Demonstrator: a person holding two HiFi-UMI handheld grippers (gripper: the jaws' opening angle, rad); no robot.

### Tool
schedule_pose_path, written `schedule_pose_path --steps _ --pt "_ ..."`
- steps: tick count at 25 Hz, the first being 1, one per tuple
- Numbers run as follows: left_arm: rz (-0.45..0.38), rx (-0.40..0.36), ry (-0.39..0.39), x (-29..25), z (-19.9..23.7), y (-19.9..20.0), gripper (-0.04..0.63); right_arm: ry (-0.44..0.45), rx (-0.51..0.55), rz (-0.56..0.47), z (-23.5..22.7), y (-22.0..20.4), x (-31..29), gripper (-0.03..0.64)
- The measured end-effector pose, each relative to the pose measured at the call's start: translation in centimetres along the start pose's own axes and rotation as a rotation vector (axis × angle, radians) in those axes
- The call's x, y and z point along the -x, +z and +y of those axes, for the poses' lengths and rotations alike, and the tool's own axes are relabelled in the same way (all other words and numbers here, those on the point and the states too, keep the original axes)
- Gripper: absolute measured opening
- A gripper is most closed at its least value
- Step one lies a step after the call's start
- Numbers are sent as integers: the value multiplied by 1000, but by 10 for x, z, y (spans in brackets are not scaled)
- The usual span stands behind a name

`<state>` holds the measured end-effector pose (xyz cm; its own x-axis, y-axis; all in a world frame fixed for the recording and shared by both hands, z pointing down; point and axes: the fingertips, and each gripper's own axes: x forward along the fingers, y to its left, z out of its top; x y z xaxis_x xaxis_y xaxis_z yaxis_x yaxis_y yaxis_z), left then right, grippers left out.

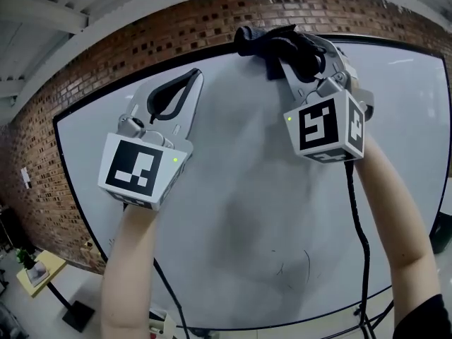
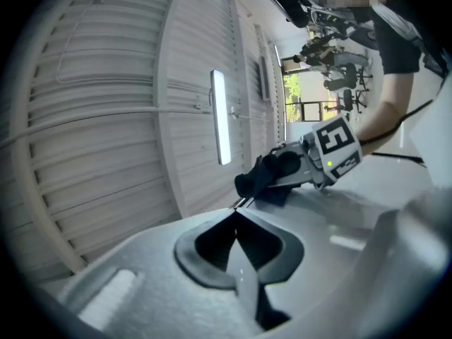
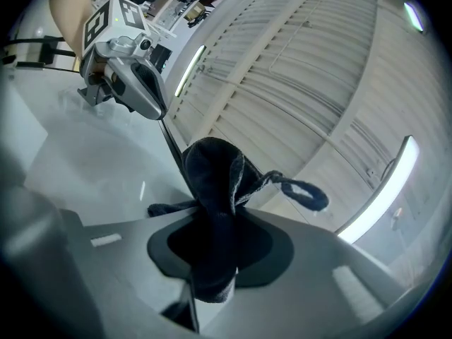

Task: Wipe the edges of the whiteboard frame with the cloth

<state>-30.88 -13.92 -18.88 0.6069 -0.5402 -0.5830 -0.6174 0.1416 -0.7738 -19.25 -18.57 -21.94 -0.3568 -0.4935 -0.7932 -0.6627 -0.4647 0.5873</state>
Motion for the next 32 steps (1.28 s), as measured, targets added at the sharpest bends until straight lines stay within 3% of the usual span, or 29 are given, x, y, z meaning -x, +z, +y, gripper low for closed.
schedule_pose_path --steps 6,15,21,25,29,32 --pt "13 -39 -13 -19 -21 13 3 23 35 22 -16 -26 9 83" --pt "41 -46 -19 -33 -38 21 3 21 9 53 -40 -58 19 83" --pt "26 -27 -40 -37 -38 20 3 16 41 70 -35 -57 15 83" --pt "-10 32 -41 -44 -33 21 3 2 -6 80 -45 -64 12 83" --pt "-43 62 -26 -55 -32 32 3 -23 19 79 -59 -72 15 83" --pt "-28 46 -22 -65 -42 36 3 -31 41 72 -70 -82 21 83"
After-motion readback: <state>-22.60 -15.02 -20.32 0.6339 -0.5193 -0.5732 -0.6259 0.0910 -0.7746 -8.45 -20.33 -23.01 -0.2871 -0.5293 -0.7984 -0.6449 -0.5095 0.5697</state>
